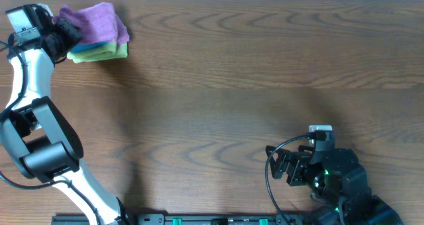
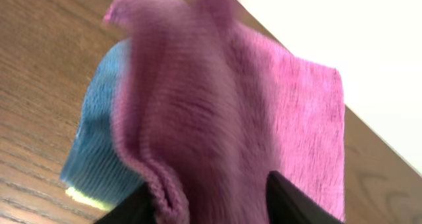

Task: Fold the cloth
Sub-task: 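Release the cloth on top of the stack and pull the left gripper back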

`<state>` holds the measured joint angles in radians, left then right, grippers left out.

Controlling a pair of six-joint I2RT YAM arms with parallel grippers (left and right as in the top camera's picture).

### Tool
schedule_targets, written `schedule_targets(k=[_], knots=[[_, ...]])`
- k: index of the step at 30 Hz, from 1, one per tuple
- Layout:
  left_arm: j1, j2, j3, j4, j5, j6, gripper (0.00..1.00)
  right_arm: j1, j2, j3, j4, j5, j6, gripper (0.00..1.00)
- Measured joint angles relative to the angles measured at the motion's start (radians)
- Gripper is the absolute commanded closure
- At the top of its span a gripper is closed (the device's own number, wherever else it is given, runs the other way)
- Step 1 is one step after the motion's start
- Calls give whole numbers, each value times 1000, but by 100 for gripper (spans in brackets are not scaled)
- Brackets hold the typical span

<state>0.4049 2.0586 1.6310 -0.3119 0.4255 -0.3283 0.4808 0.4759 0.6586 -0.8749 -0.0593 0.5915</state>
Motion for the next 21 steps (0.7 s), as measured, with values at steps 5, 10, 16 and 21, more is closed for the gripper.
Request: schedule_targets(k=[5, 10, 16, 21], knots=[[0, 0, 0, -1, -3, 13, 28, 0, 0, 0, 0, 0, 0, 1], [0, 0, 0, -15, -8, 12, 21, 0, 0, 0, 0, 0, 0, 1], [13, -61, 0, -86, -24, 25, 8, 0, 0, 0, 0, 0, 0, 1], [32, -211, 1, -224, -53, 48, 3, 0, 0, 0, 0, 0, 0, 1]])
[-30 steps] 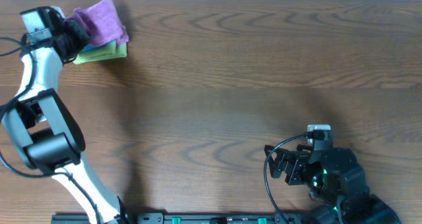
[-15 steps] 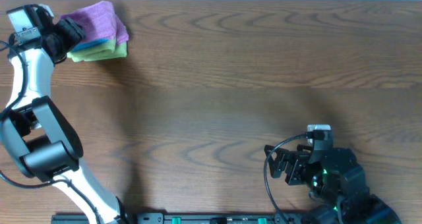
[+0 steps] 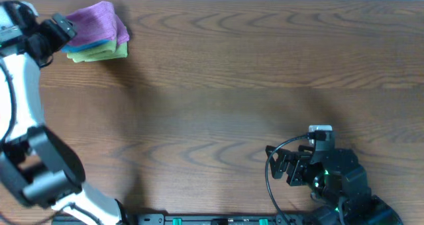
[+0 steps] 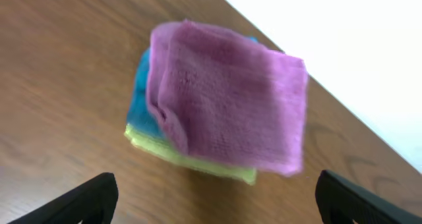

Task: Fold the cloth
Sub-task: 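Release the cloth on top of the stack and pull the left gripper back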

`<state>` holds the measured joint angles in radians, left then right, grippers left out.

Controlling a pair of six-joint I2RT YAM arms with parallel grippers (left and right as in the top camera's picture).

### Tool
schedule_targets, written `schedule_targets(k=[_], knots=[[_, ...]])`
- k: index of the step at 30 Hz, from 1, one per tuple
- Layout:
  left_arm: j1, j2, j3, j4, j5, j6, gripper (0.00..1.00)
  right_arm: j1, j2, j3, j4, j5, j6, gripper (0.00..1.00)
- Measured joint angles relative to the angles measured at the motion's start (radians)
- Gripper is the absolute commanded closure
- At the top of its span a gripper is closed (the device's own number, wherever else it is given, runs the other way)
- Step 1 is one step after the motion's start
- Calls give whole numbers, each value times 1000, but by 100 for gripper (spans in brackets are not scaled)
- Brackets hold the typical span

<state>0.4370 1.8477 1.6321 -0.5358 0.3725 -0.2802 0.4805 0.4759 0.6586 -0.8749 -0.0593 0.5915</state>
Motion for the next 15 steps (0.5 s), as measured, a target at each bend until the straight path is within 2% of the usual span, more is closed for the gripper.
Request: schedule_targets(k=[5, 12, 15], knots=[[-14, -100, 3, -122, -10, 20, 3, 0, 0, 0, 0, 0, 0, 1], [-89, -115, 3, -260, -3, 53, 5, 0, 0, 0, 0, 0, 0, 1], [-134, -115, 3, -310, 50, 53, 4, 0, 0, 0, 0, 0, 0, 1]])
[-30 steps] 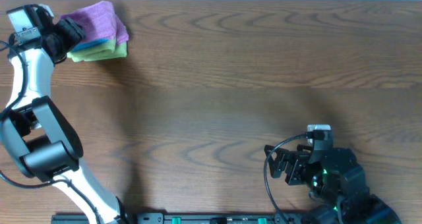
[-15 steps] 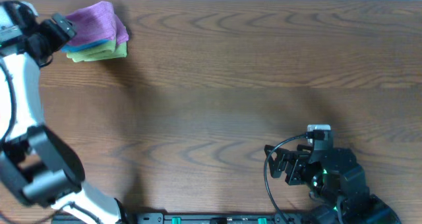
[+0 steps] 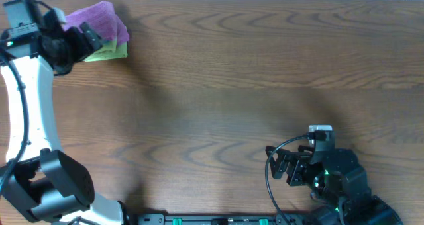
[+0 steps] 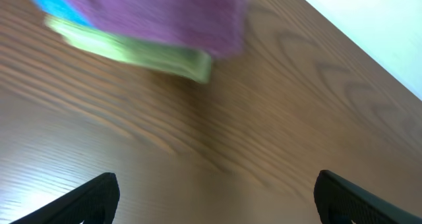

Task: Fold the cloth

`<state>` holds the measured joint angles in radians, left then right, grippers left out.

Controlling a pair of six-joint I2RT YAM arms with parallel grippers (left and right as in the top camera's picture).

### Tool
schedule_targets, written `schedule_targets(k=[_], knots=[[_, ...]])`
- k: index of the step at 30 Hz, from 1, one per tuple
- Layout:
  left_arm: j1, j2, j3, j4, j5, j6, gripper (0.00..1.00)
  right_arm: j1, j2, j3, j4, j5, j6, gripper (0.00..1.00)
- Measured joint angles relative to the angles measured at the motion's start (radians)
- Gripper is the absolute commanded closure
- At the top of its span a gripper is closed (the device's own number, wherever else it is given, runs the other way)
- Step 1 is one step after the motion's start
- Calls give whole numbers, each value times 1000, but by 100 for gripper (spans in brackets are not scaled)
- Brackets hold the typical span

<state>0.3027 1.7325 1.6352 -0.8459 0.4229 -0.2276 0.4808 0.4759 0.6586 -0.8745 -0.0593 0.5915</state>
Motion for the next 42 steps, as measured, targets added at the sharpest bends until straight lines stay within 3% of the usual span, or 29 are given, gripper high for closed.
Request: schedule_targets(k=[7, 13, 18, 20, 24, 29, 34, 42], knots=[[-44, 0, 0, -40, 69, 6, 4, 0, 0, 0, 0, 0, 0, 1], [-158, 0, -1, -98, 67, 113, 5, 0, 0, 0, 0, 0, 0, 1], [-244, -51, -134, 18, 33, 151, 5, 0, 0, 0, 0, 0, 0, 1], [-274, -135, -293, 191, 10, 157, 5, 0, 0, 0, 0, 0, 0, 1], [-319, -353, -575, 374, -32, 159, 5, 0, 0, 0, 0, 0, 0, 1], [-319, -724, -906, 519, -124, 167, 5, 0, -1, -2, -3, 0, 0, 1], [-318, -1182, -1233, 473, -255, 174, 4, 0, 1, -2, 2, 3, 0, 1], [-318, -1563, -1398, 218, -346, 225, 5, 0, 1, -3, -2, 3, 0, 1]])
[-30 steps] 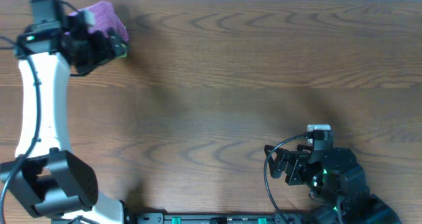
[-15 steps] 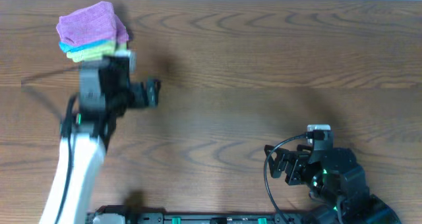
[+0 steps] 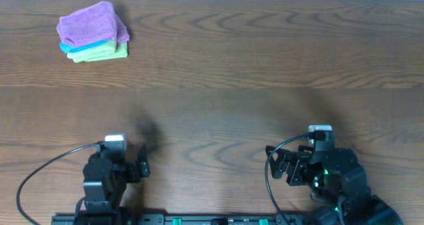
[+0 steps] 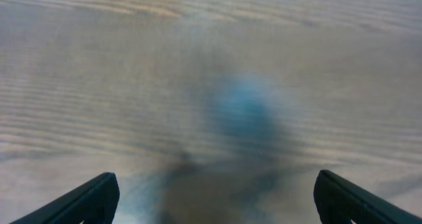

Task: Fold the cloth

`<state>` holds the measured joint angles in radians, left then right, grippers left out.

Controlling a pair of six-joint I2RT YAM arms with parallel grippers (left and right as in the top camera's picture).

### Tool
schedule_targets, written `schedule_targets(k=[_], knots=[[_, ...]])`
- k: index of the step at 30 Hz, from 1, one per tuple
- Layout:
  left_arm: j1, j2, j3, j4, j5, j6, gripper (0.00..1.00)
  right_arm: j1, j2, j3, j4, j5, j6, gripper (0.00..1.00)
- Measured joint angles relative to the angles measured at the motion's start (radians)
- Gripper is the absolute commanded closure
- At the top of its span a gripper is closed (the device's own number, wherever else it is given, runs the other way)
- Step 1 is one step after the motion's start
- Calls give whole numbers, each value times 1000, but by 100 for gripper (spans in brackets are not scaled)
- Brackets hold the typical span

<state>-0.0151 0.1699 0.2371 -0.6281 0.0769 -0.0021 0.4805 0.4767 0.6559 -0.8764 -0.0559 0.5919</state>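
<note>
A folded purple cloth [image 3: 89,23] lies on top of a folded blue cloth [image 3: 65,47] and a folded green cloth [image 3: 101,53], stacked at the table's far left corner. My left gripper [image 3: 140,167] rests near the front edge, far from the stack. In the left wrist view the left gripper [image 4: 217,201] is open over bare, blurred wood, and only its fingertips [image 4: 92,194] show at the bottom corners. My right gripper [image 3: 283,165] sits at the front right, with its fingers apart and nothing between them.
The wooden table [image 3: 252,86] fills the view, with a white strip beyond its far edge. A black rail [image 3: 212,220] runs along the front edge between the two arm bases. Cables loop beside both arms.
My left arm was stretched out beside the cloth stack at the far left. It is now drawn back and folded at the front left edge, with its gripper still open. The stack has not moved.
First my left gripper had the purple cloth between its fingers at the stack. Then it was open and drawn back from the stack, the purple cloth lying folded on top. Now the arm is back at the front edge. The right arm has stayed still.
</note>
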Motion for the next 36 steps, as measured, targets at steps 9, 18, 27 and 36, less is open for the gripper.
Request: schedule_targets(k=[9, 18, 27, 36], knots=[[0, -124, -1, -180, -63, 109, 4, 0, 0, 0, 2, 0, 0, 1], [0, -157, -8, -174, -63, 112, 4, 0, 0, 0, 2, 0, 0, 1], [0, -157, -8, -174, -66, 112, 4, 0, 0, 0, 2, 0, 0, 1], [0, -157, -8, -174, -66, 112, 4, 0, 0, 0, 1, 0, 0, 1]])
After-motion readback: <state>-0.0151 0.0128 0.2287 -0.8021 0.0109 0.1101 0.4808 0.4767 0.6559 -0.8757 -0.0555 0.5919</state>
